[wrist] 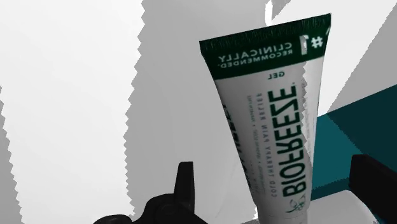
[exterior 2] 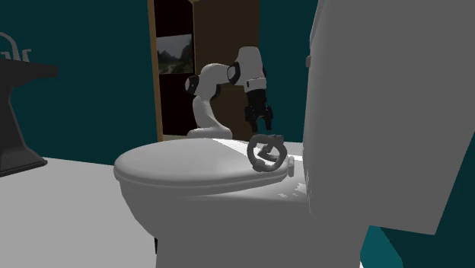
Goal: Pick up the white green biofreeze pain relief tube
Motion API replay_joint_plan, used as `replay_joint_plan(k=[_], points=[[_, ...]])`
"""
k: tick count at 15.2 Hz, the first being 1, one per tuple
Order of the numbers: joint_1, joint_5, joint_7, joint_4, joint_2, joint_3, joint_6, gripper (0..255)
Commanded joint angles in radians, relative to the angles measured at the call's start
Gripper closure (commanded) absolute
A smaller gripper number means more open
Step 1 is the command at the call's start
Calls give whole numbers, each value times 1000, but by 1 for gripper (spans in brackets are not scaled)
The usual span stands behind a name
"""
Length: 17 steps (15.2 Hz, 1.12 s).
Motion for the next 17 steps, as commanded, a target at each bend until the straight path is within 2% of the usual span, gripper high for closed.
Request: replay_joint_plan(k=[1,9,10,17], points=[[17,12,-10,-19,-8,9,30,0],[24,26,-15,-110,-12,21,116,0],[24,25,-16,-108,-12,20,115,255],[24,25,-15,-107,-12,20,114,255]])
